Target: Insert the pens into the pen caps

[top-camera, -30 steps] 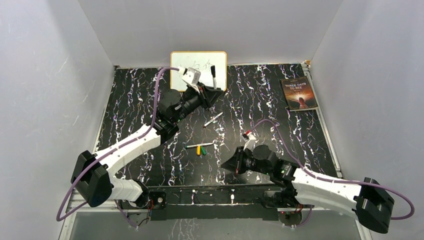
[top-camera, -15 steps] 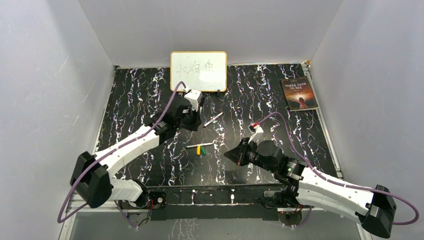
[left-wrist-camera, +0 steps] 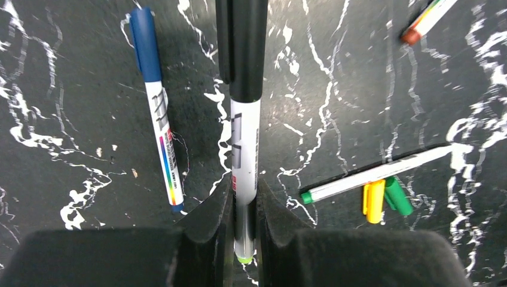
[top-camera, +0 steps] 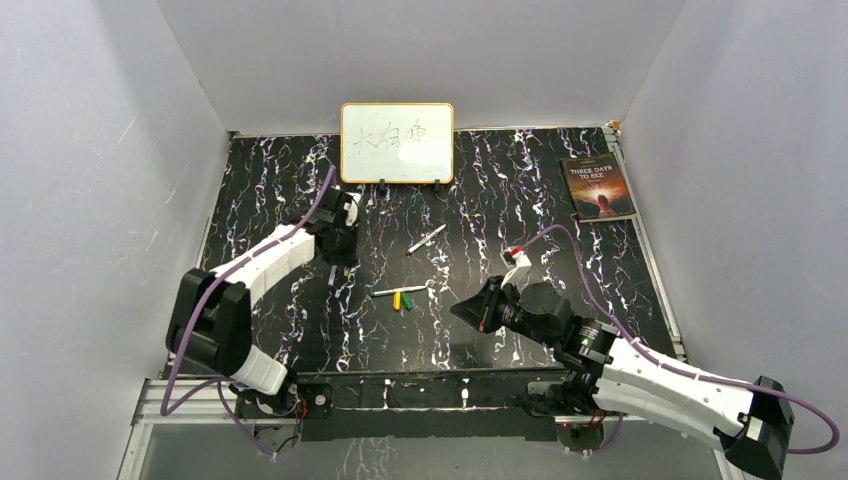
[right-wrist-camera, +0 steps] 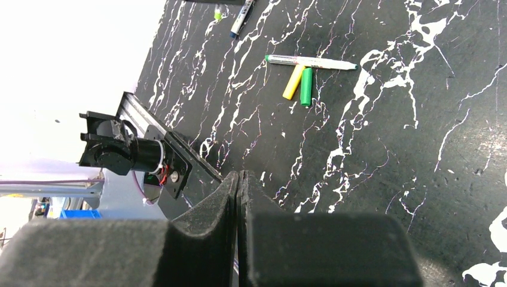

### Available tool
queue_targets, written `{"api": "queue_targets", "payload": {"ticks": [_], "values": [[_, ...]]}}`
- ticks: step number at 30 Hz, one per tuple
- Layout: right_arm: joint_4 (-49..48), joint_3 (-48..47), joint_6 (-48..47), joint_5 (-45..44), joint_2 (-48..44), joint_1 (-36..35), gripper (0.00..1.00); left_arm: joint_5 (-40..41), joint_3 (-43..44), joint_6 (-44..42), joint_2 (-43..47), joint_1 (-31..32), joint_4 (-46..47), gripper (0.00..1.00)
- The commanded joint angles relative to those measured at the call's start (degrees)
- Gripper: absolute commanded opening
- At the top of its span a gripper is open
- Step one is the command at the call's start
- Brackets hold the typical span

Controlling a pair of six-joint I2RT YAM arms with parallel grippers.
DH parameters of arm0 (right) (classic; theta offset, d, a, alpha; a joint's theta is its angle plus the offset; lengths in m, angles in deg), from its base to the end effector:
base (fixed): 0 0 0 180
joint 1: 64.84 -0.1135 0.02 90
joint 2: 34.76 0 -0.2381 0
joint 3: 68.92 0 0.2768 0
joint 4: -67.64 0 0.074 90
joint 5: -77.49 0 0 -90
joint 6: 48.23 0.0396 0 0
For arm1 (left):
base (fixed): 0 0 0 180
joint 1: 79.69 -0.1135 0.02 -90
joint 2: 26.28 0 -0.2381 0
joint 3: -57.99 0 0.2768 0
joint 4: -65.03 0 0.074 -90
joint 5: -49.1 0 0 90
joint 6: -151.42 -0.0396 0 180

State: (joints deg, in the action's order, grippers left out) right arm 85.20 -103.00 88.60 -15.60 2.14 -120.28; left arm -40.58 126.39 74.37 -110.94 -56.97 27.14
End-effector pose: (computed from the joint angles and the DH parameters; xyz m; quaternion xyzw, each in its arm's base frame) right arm 0.1223 0.1738 0.2033 -0.0463 0.8196 0.4304 0.3753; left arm 0.3046 -0.1273 0.1810 0.0802 0.9481 -0.0917 0.2938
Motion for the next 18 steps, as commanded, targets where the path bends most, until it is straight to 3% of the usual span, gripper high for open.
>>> {"api": "queue_targets", "payload": {"ticks": [1,18], "values": [[-1.39,0.56,0.19,-0.54,-1.50,-0.19,0.00,-1.08,1.41,-2.03,-2.97,-0.19,-5.06,0.00],[-1.20,1.09,0.01,-0.77,-2.27,-0.14,0.00,3.91,0.07,-2.16,-8.99,-1.01,-6.30,0.00]]}}
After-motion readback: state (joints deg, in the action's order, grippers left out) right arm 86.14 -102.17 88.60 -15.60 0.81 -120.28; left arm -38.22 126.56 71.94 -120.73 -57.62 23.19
